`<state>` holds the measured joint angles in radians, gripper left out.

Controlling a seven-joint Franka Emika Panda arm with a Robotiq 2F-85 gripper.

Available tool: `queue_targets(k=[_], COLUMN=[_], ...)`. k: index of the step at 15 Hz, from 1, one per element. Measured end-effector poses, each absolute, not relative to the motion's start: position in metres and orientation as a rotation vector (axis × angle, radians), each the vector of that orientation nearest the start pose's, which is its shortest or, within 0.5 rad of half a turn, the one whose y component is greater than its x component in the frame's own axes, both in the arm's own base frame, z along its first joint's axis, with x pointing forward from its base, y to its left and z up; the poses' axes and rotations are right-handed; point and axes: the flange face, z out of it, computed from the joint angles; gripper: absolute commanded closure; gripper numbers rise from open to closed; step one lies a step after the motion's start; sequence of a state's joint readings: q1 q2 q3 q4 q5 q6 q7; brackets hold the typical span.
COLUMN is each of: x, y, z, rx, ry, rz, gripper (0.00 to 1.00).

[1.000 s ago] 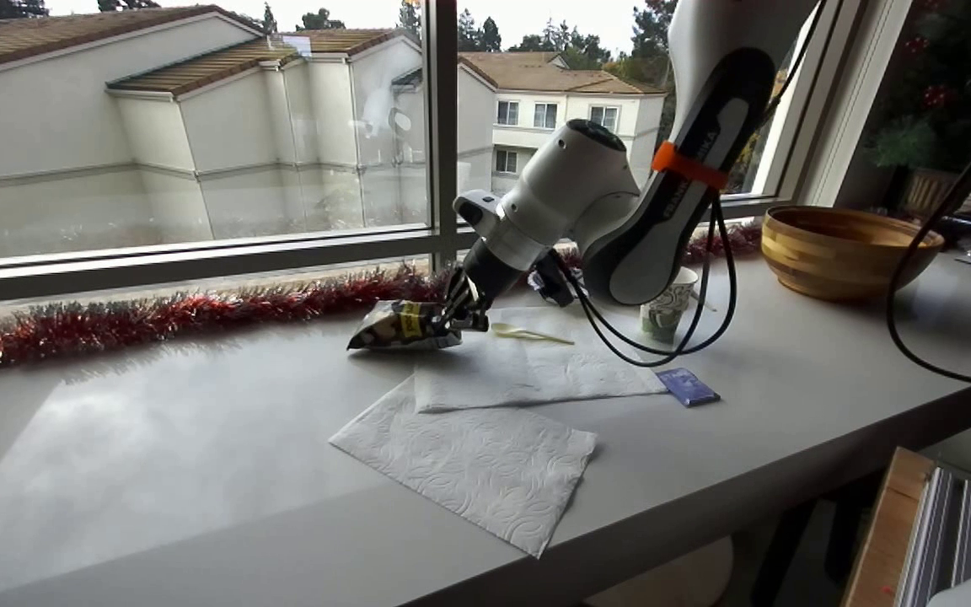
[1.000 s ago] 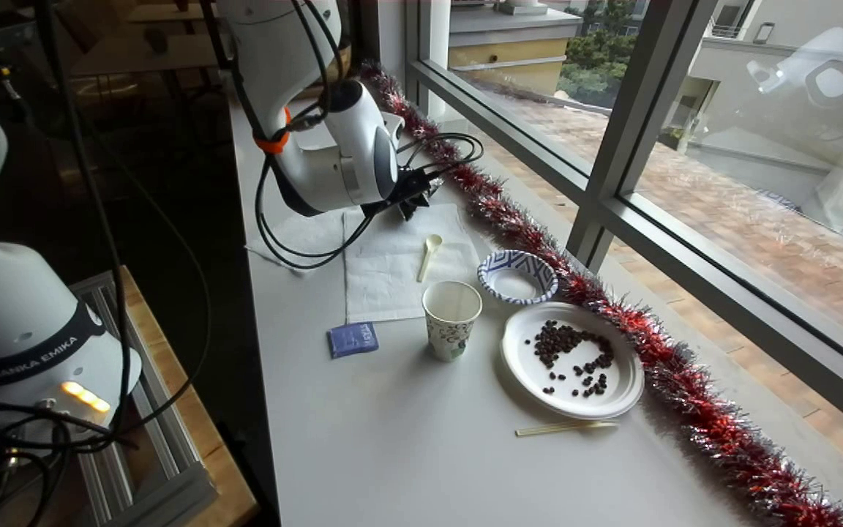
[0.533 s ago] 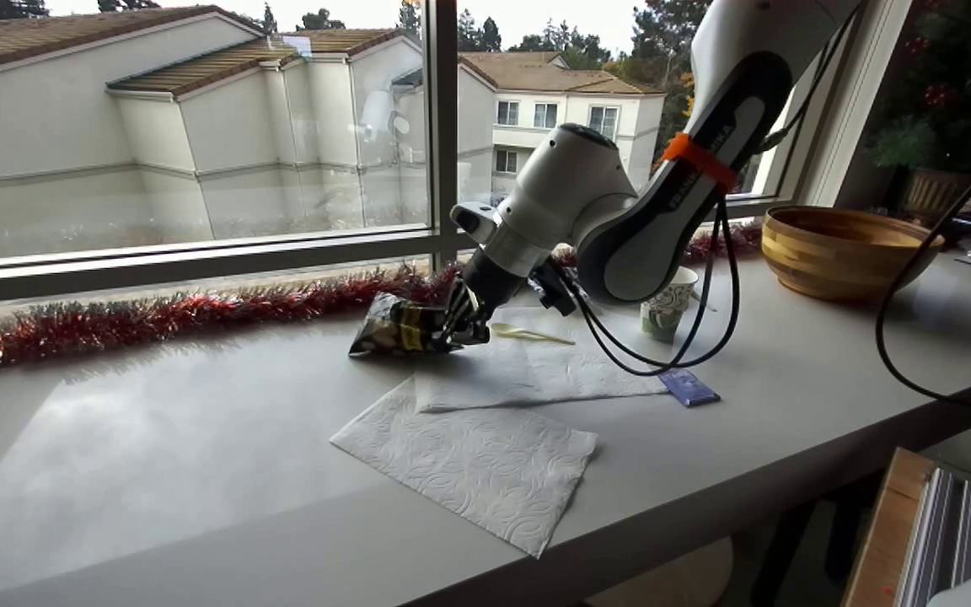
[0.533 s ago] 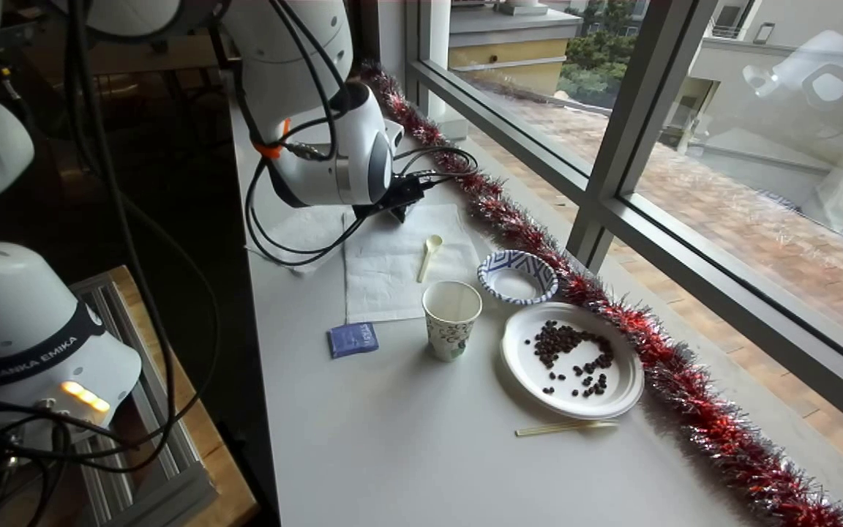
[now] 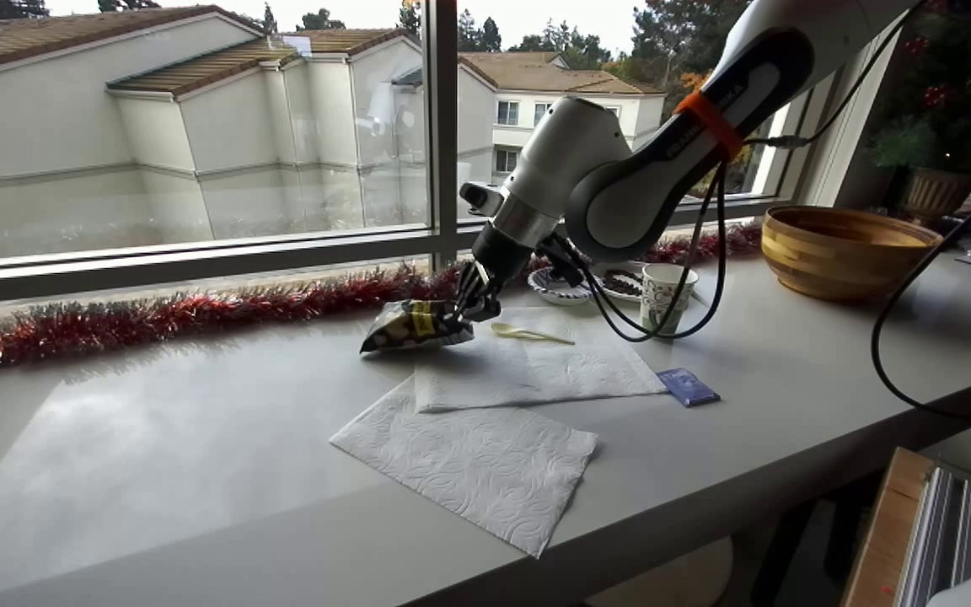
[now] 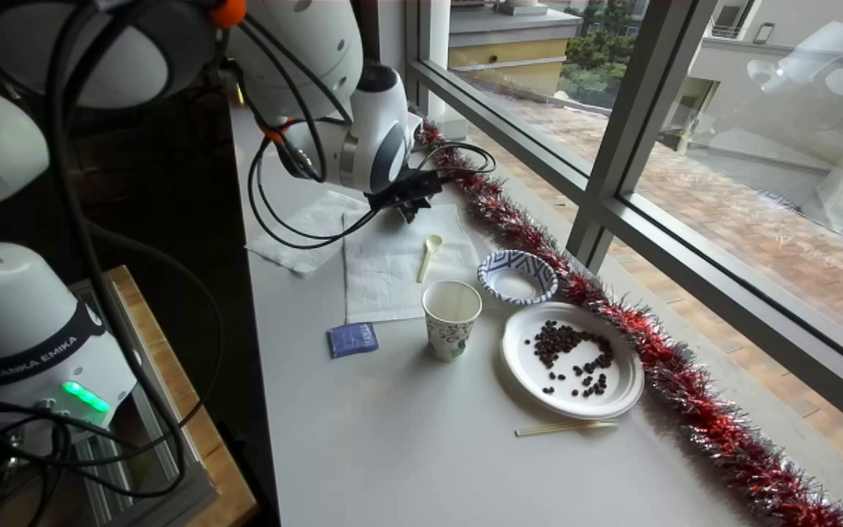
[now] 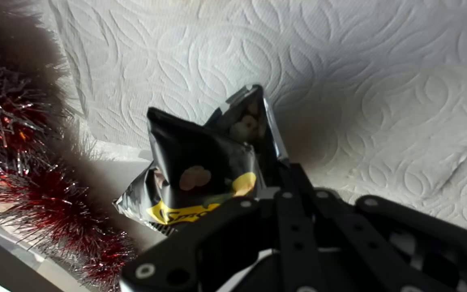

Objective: Pick up the black packet then set it back down on the counter.

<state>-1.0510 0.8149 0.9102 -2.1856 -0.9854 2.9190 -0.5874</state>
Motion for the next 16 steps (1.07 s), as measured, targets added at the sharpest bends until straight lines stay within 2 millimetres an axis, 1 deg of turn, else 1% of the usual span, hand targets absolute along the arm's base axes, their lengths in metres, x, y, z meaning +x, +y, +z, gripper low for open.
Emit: queue_targets(k=[2, 6, 9, 10, 11, 14, 16], x=[0.565, 0.572, 0.574, 0.574, 0.573, 0.57, 0.569], y=[-0.024, -0.028, -0.031, -0.033, -0.035, -0.04, -0.043], z=[0.2, 0.214, 0.226, 0.229, 0.233, 0.243, 0.255], rx=[-2.522, -2.512, -2.539, -2.553, -2.568, -2.615, -2.648], ry=[-1.601, -1.531, -1.467, -1.443, -1.416, -1.344, -1.307], rz=[-0.718, -0.708, -0.655, -0.629, -0.6, -0.496, -0.457], gripper=[0.54, 0.26, 0.05, 0.01, 0.0, 0.0, 0.0])
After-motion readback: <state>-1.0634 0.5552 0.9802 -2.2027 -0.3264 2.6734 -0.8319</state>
